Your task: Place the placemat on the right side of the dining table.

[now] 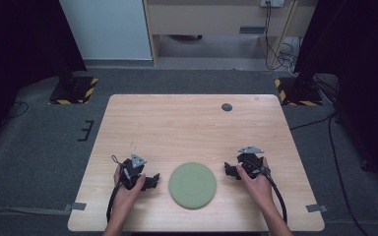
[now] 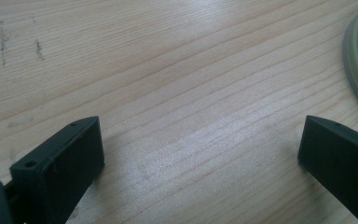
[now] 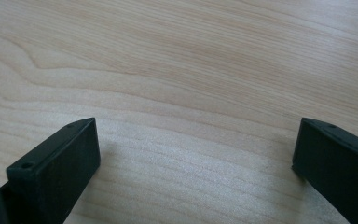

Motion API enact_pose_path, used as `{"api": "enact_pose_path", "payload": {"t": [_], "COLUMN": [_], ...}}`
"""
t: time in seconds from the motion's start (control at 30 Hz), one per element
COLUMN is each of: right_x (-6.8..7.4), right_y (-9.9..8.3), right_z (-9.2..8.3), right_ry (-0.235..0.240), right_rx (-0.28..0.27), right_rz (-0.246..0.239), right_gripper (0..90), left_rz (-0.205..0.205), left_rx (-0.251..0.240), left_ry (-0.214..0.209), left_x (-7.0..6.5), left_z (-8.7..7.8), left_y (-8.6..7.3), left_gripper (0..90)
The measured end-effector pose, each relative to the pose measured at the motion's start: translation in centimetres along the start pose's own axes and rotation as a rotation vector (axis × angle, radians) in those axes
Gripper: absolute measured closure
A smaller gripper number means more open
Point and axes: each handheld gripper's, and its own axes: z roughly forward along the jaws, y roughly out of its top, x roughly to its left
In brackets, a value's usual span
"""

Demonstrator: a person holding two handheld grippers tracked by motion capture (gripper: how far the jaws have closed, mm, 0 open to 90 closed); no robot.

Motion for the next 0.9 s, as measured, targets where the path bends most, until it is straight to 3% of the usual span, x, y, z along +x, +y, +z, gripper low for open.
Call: {"api": "enact_pose_path", "payload": {"t": [0.1,0.13,0.23,0.3,0.33,0.5,0.53,0.57,0.7,0.77,0.9], "right_x": [-0.3,-0.5,-0.5,-0.3,0.1,0.8,1.1,1.2,1.8,2.2,3.0], "right_y": [-0.1,-0.3,-0.6,-0.9,-1.0,-1.0,-1.2,-1.3,-1.9,-2.0,-2.2], "right_z": [-0.2,-0.6,-1.3,-2.1,-3.0,-4.0,-4.2,-4.3,-4.6,-4.6,-4.8], "right_ry": [0.021,0.05,0.086,0.115,0.138,0.181,0.187,0.189,0.226,0.226,0.241], "right_rx": [-0.002,-0.01,-0.019,-0.041,-0.069,-0.087,-0.079,-0.07,-0.061,-0.049,-0.044], "right_rz": [-0.017,-0.034,-0.052,-0.071,-0.083,-0.107,-0.124,-0.128,-0.167,-0.18,-0.22], "right_gripper": [3.8,8.1,7.7,7.6,7.3,6.4,6.0,5.9,6.7,7.4,7.8], "left_rz": [0.007,0.014,0.016,0.015,0.026,0.076,0.117,0.134,0.111,0.09,0.118], "left_rx": [0.001,-0.001,-0.005,-0.02,-0.028,-0.045,-0.052,-0.057,-0.102,-0.099,-0.101], "left_ry": [-0.009,-0.019,-0.027,-0.057,-0.056,-0.081,-0.081,-0.083,-0.112,-0.133,-0.161], "left_x": [0.0,0.0,-0.1,-0.2,-0.3,-0.7,-1.0,-1.1,-1.3,-1.4,-2.2], "left_z": [0.0,-0.1,-0.1,-0.4,-0.6,-1.7,-2.2,-2.5,-2.9,-3.0,-3.3], "left_y": [0.0,0.0,0.0,0.2,0.4,1.3,1.4,1.3,0.2,-0.2,-0.4], "left_gripper": [0.0,0.0,2.2,3.0,3.2,3.2,3.3,3.3,3.5,3.6,3.6]}}
